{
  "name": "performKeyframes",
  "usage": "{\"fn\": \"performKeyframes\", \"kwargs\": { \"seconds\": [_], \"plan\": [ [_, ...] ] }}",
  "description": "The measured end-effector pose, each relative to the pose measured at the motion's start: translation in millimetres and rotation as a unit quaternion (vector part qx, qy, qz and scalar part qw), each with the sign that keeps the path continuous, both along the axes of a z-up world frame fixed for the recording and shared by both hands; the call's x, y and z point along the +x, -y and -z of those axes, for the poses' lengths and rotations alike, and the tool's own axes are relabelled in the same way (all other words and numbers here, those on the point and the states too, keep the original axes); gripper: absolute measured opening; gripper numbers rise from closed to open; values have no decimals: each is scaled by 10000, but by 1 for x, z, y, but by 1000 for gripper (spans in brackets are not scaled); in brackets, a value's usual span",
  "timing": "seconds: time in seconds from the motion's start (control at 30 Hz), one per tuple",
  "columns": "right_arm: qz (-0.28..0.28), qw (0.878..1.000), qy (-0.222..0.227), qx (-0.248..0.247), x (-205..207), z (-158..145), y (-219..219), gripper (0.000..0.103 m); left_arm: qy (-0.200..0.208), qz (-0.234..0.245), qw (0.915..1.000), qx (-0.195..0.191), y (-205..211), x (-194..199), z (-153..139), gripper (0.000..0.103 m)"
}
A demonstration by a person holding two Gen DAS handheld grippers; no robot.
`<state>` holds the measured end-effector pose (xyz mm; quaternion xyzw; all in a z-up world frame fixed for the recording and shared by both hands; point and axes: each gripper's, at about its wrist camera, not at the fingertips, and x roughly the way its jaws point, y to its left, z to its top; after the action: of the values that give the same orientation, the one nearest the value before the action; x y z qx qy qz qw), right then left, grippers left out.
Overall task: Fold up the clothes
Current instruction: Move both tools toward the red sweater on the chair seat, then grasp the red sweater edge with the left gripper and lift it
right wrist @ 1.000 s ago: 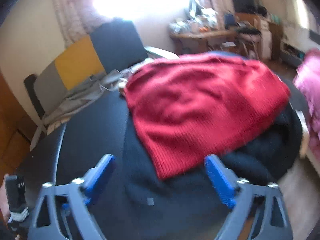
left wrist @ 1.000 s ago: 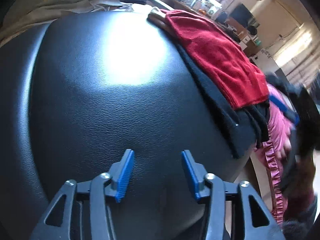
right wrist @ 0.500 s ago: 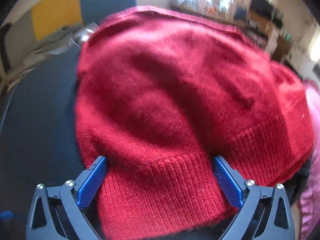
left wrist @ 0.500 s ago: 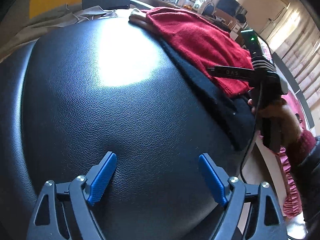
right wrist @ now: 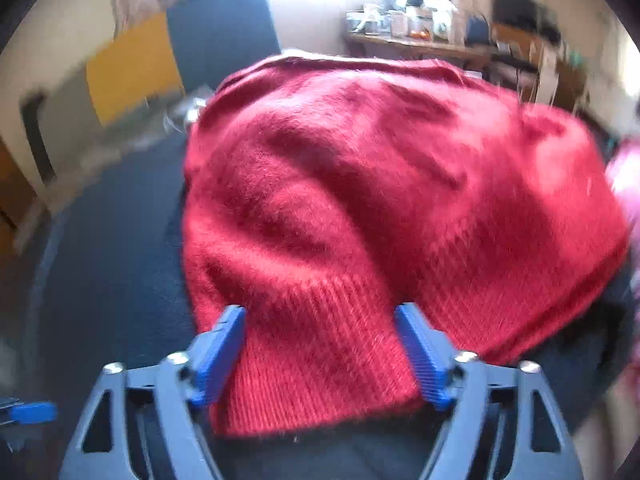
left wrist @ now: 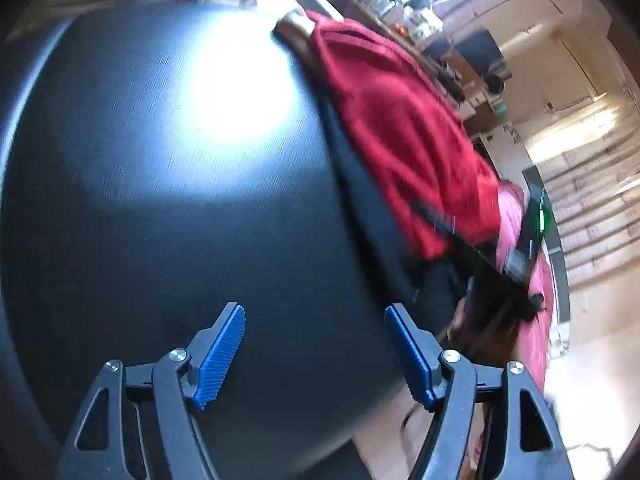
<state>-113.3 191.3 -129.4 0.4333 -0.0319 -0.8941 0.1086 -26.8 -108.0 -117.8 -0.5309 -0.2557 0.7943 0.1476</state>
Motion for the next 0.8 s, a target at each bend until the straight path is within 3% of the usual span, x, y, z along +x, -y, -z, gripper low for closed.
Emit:
{"fn": "performKeyframes", "kwargs": {
  "seconds": [0.1,0.17,0.33,0.6,0.73,0.8],
  "plan": [
    [-147,9997,-160,79,17,0,0,103,-448,261,9982,292,-20,-29,-25,73],
    [-205,9987,-268,384,24,1,6,103,-422,253,9970,603,-27,-56,-32,73],
    [-250,9935,-637,908,48,13,28,103,-143,320,9985,420,-75,-118,-14,67],
    [-291,9954,-902,146,57,14,0,103,504,264,9981,218,-98,-168,32,65],
    [-283,9947,-989,-11,62,15,-10,103,503,230,9983,173,-103,-175,40,65],
    [-273,9944,-1019,-58,52,13,-7,103,387,271,9988,81,-107,-175,39,59]
  ]
}}
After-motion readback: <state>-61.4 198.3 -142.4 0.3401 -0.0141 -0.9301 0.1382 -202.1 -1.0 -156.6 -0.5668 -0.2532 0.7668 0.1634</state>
